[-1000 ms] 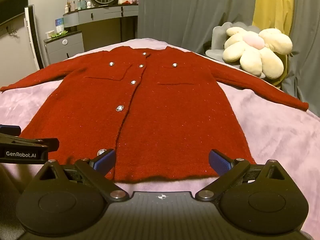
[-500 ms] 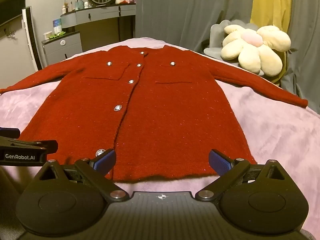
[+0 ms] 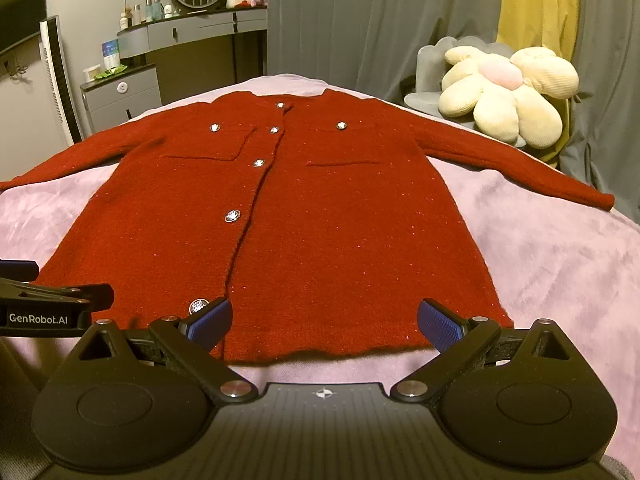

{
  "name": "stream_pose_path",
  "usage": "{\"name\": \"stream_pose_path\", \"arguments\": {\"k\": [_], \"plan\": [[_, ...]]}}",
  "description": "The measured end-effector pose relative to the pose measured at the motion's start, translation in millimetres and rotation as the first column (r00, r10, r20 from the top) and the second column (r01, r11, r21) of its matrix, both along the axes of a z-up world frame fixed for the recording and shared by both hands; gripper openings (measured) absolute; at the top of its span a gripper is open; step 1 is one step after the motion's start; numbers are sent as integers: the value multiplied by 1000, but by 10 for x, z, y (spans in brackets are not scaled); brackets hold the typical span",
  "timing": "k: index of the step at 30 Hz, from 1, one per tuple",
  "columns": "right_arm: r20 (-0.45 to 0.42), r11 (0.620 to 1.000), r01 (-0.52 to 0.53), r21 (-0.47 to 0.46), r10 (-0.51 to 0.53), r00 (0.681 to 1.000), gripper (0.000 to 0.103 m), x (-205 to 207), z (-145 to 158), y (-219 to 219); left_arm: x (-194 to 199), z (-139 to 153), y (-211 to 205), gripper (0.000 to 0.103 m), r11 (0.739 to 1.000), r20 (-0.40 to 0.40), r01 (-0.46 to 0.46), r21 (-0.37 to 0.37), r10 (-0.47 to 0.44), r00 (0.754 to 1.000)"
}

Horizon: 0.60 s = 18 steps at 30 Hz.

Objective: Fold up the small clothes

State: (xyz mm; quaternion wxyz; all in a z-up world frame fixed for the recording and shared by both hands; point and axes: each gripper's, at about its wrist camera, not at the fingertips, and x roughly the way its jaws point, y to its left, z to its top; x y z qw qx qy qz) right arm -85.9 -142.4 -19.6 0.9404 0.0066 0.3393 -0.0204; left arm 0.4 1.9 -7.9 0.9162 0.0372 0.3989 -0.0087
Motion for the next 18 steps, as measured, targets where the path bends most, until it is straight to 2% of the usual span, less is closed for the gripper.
{"name": "stream_pose_path", "arguments": {"k": [18], "plan": [[-3, 1000, 7, 8, -7, 1000, 99, 8, 18, -16, 1, -3, 2, 103, 1000, -2, 0, 1, 0, 1000]]}}
